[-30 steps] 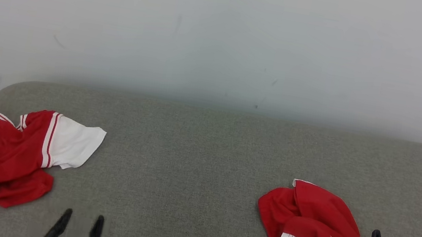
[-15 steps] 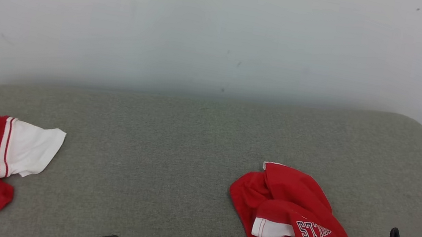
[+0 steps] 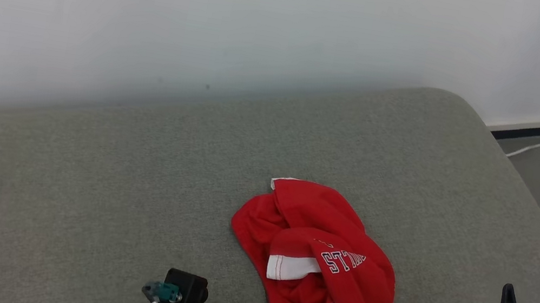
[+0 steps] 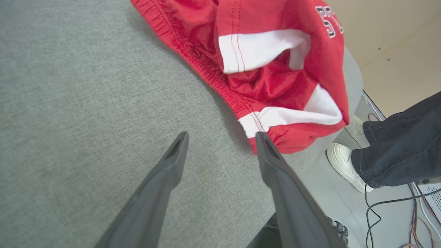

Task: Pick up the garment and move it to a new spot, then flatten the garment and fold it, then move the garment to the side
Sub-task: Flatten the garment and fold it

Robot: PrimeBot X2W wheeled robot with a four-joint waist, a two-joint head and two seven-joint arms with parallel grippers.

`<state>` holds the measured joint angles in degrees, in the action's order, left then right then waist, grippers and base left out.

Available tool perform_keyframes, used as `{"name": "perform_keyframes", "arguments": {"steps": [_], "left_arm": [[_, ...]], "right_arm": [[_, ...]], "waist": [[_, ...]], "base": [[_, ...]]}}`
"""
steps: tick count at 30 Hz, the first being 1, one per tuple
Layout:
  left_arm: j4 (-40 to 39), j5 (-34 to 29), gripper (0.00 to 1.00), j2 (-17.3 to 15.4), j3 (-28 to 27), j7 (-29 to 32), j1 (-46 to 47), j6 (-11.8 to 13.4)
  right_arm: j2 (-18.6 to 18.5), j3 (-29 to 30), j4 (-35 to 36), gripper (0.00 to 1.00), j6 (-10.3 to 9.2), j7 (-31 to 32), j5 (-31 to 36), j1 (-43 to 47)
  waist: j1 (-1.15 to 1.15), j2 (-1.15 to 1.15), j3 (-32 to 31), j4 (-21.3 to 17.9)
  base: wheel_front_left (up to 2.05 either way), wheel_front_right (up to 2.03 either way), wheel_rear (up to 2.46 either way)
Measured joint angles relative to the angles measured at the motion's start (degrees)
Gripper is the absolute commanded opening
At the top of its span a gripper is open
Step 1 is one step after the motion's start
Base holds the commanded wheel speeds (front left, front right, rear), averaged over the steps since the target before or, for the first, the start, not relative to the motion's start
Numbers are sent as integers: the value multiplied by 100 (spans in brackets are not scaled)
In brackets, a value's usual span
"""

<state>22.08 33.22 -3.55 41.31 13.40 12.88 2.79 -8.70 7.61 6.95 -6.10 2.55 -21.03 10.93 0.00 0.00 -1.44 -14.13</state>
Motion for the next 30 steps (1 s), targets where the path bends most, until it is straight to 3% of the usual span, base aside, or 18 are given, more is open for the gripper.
{"name": "perform_keyframes", "arguments": {"steps": [11,21,30], "left_arm": [[571,353,100,49,33,424,439,64],[728,851,100,60,55,482,530,-130],[416,1711,100,69,487,412,555,-92]], "right_arm": [[-14,81,23,100,-1,46,-4,-101],[69,-14,-12,100,-1,47,-5,-226],[111,-104,-103,100,-1,54,-5,-317]], "waist": [[1,0,388,-470],[0,0,476,-506],[0,0,468,-606]], "base": [[0,0,0],[0,0,0],[0,0,0]]}}
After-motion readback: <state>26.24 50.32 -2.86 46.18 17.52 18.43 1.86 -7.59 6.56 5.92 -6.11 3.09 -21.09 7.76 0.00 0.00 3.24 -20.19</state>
